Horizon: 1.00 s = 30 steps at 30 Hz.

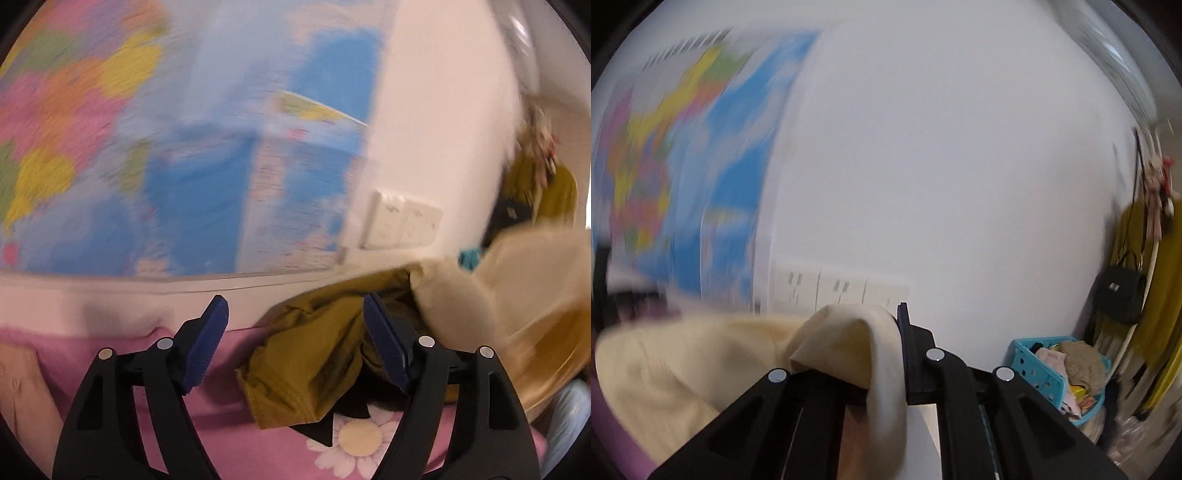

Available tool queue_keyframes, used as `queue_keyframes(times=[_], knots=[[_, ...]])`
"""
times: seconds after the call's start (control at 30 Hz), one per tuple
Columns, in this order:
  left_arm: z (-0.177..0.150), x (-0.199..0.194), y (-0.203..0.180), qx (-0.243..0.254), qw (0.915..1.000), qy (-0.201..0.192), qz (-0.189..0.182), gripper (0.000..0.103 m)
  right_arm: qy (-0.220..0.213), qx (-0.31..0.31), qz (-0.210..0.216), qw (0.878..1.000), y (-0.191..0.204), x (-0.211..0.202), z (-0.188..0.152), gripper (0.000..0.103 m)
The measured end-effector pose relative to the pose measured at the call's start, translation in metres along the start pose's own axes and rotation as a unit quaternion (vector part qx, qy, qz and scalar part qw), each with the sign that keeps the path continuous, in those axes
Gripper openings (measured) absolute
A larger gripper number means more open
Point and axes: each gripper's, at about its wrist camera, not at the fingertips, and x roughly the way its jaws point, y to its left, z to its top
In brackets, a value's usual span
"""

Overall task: Fold large clothes
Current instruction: 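Lift the cream jacket high with both grippers and shake it open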

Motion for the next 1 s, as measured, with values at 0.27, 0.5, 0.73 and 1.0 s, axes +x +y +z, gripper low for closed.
queue_keyframes(times=[0.27,0.5,0.73,1.0], knots=[[-0.047,0.035,-0.161,0.254,0.9583,0.0,-0.132,0.084,-0.023,0.048,0.006,0.999,-0.052,-0.013,0.045,0.006],[-0.048,0.062,-0.245,0.295,0.9359,-0.071,-0.18,0.087,-0.023,0.057,0.003,0.998,-0.063,-0.016,0.052,0.006],[0.012,0.074,-0.256,0.232,0.9488,-0.054,-0.207,0.008,-0.025,0.08,-0.022,0.996,-0.099,-0.034,0.065,0.006],[0.123,0.0,-0.234,0.121,0.9611,-0.111,-0.222,0.006,-0.127,0.087,-0.022,0.988,-0.126,-0.133,0.148,0.006]])
